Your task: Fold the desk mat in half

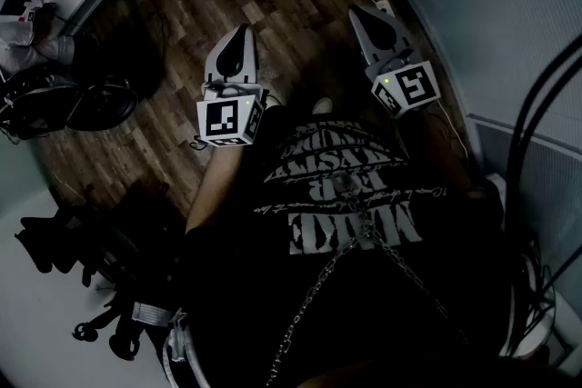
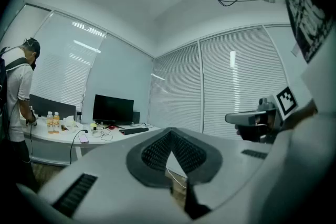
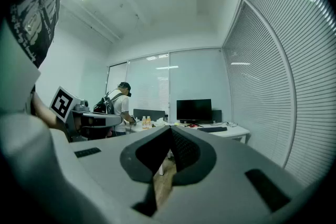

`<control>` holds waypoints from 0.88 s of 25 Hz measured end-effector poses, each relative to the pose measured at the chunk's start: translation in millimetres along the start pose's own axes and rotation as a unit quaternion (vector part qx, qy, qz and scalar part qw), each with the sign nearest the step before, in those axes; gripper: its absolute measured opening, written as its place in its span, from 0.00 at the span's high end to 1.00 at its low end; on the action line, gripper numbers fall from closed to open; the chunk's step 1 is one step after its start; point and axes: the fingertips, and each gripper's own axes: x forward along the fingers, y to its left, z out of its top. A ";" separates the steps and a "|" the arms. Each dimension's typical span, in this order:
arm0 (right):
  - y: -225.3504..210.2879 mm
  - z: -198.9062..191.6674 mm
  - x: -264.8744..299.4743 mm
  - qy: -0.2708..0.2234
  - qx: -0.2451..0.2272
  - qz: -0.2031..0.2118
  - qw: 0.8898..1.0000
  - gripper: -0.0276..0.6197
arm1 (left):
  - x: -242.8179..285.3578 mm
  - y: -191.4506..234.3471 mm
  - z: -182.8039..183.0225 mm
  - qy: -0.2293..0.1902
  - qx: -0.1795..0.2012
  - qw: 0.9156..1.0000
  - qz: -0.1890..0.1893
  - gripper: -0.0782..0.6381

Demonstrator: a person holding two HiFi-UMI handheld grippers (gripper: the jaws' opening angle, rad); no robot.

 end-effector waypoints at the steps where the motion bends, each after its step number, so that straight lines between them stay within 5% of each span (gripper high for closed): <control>1: 1.0 -1.0 1.3 0.001 0.003 -0.002 1.000 0.96 | -0.3 2.8 -0.2 -0.003 0.004 1.000 0.001 0.89; 9: 27.3 -3.9 16.7 0.010 0.031 0.001 0.999 0.96 | -15.4 34.2 2.0 -0.010 0.014 1.000 0.000 0.89; 22: 72.2 4.8 48.2 0.014 0.016 -0.032 0.999 0.96 | -40.9 133.3 24.2 -0.048 -0.047 0.998 -0.007 0.89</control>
